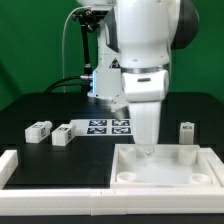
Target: Assemble one leg
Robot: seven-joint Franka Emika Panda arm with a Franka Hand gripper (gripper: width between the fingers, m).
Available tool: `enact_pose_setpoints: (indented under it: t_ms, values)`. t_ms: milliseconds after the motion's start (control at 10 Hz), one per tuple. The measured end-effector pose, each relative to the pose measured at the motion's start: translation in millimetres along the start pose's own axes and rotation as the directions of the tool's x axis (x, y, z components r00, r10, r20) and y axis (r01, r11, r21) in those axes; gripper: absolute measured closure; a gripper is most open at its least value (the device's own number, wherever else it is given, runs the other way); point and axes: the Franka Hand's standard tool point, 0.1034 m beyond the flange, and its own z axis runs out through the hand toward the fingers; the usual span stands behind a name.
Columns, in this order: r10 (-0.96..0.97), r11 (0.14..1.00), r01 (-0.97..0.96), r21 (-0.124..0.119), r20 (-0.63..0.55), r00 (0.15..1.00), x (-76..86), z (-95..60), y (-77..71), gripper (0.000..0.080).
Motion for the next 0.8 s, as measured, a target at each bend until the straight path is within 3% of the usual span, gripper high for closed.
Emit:
enact_pose_setpoints:
  t_ms: [200, 500, 800]
  values:
    - [0.068, 0.998, -0.068, -0.008, 0.014, 0.998, -0.9, -12.4, -14.3, 0.0151]
    - [0.099, 0.995, -0.099, -0.006, 0.017, 0.995, -2.3, -12.7, -17.5, 0.0151]
    - [0.428, 0.904, -0.428, -0.006, 0.009, 0.904, -0.7, -12.6, -18.3, 0.0151]
